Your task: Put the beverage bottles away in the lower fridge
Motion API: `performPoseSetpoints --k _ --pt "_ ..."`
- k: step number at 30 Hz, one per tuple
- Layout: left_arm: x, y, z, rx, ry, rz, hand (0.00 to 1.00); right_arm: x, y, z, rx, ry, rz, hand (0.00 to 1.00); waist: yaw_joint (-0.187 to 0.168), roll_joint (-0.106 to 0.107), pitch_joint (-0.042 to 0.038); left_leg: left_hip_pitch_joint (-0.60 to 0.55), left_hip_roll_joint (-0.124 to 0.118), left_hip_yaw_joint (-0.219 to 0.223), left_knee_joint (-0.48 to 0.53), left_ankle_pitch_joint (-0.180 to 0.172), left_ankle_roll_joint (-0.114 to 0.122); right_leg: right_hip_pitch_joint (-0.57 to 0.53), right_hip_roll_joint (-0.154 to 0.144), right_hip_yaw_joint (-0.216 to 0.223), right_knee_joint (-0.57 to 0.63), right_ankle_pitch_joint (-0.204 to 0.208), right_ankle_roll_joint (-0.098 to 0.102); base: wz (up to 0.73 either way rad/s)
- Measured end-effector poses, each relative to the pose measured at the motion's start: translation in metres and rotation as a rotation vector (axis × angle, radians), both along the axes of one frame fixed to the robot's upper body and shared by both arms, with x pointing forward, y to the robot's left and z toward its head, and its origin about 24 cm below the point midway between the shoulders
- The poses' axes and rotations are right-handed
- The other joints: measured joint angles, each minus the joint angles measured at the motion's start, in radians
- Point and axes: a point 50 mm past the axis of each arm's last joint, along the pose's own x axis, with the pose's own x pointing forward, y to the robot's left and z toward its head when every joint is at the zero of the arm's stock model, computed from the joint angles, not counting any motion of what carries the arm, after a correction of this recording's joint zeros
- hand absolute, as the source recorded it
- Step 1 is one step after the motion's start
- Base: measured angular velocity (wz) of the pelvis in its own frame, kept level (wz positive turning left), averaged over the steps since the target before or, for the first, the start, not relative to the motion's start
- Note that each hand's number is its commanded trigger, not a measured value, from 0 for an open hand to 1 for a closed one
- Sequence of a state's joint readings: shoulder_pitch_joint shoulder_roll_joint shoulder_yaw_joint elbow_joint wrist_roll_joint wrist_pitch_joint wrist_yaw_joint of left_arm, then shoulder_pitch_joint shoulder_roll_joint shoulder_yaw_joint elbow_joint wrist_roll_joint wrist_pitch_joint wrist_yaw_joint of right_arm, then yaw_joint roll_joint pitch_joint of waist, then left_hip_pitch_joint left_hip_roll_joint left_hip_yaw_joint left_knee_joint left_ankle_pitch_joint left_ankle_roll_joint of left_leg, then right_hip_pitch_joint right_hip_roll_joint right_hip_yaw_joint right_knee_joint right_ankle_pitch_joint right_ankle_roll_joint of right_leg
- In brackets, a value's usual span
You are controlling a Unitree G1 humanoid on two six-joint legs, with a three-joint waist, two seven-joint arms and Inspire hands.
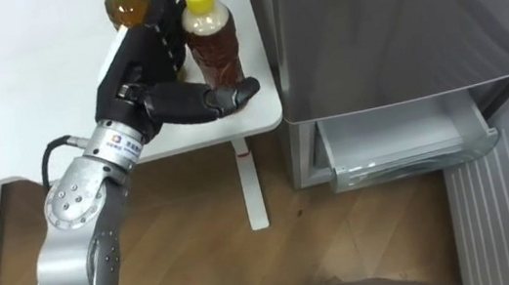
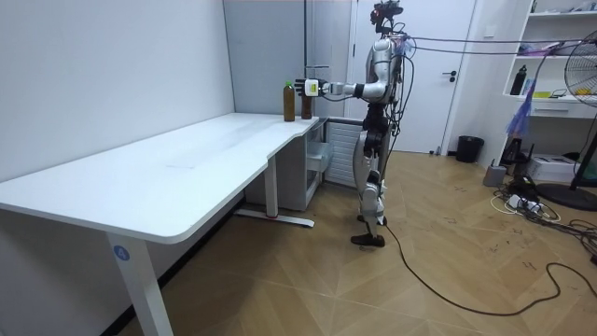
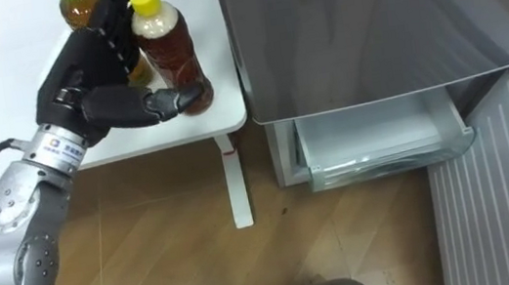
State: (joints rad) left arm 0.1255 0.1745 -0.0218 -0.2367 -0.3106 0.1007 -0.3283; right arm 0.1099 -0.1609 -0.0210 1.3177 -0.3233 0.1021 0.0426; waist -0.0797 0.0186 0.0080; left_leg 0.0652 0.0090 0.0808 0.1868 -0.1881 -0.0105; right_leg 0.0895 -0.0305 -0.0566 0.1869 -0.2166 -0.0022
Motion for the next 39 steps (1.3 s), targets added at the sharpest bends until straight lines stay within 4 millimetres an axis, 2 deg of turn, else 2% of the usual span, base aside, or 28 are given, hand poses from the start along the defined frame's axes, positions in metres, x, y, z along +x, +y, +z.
performPoseSetpoints --k 5,11,30,39 --pt "0.0 -0.004 -0.001 0.001 0.008 0.002 0.0 0.0 0.0 0.0 -0.003 -0.008 -0.006 0.0 -0.001 0.004 -0.0021 0.004 0.0 0.0 0.001 0.0 0.0 0.003 0.0 0.0 -0.001 0.0 0.0 0.0" --pt "0.003 -0.004 0.001 0.002 -0.003 0.015 0.0 0.001 0.0 0.0 -0.001 -0.015 -0.004 0.0 -0.004 0.012 0.0026 0.013 0.0 0.001 0.001 0.0 0.0 0.01 0.0 0.003 -0.001 0.0 0.0 0.0" --pt "0.004 -0.003 0.003 0.003 -0.011 0.016 0.0 -0.001 0.0 0.0 0.001 -0.005 -0.002 0.0 -0.007 0.012 0.005 0.013 0.0 0.001 0.0 0.0 0.0 0.009 0.0 0.004 -0.005 0.0 0.0 0.0" --pt "0.011 -0.003 0.007 0.014 -0.029 0.031 0.0 -0.005 0.0 0.0 0.007 0.006 -0.006 0.0 -0.006 0.012 0.0051 0.003 0.0 0.002 0.001 0.0 0.0 -0.003 0.0 0.004 -0.001 0.0 0.0 0.0"
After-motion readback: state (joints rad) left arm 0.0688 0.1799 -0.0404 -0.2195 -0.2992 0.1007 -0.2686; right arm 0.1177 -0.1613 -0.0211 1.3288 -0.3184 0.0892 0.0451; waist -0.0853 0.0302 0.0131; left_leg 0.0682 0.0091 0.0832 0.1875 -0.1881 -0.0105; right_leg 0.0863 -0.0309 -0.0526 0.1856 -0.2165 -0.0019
